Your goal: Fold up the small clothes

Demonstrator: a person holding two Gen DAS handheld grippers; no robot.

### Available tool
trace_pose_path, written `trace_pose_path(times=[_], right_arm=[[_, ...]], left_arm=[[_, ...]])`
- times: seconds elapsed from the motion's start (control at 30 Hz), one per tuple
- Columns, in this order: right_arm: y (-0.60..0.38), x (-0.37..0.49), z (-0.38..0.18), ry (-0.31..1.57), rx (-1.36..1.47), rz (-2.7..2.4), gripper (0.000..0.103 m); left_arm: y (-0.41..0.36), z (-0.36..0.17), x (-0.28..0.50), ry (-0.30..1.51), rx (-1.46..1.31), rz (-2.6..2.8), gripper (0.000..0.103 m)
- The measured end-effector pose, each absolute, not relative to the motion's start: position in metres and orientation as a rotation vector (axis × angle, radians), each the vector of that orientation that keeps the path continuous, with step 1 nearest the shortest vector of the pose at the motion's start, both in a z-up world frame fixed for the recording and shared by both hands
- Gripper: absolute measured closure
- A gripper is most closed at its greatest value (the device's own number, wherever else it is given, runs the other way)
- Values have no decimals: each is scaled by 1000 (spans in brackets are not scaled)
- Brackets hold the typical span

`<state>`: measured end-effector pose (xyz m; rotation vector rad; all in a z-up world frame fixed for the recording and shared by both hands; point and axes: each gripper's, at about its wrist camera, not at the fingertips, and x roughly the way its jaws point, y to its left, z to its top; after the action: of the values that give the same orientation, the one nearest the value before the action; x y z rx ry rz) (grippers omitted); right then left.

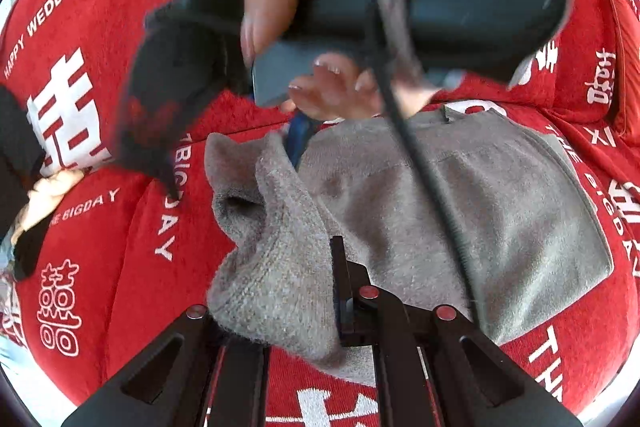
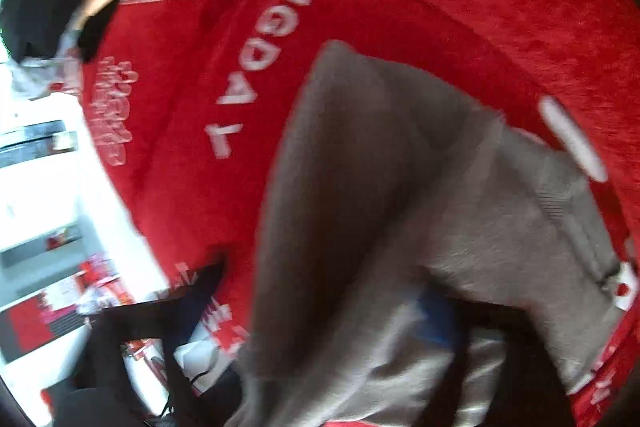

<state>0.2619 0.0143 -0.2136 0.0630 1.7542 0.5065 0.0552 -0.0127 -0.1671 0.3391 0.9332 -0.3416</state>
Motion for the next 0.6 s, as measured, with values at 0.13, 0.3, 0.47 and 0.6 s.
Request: trace_pose_path(times=[0.13, 0.3, 0.47, 0.6], right_arm=[[-29, 251, -190, 1630, 246, 514, 86], [-112, 219, -148, 1432, 528, 583, 86], [-209, 163, -115, 1208, 691, 549, 86], [-280, 117, -115, 1101, 772, 454, 87]], left_arm=[[-16, -155, 58, 955, 292, -369, 94], [-45, -123, 42, 889, 325, -485, 94], [-95, -98, 17, 820, 393, -656, 94], [-143, -101, 3, 805, 441, -798, 94]])
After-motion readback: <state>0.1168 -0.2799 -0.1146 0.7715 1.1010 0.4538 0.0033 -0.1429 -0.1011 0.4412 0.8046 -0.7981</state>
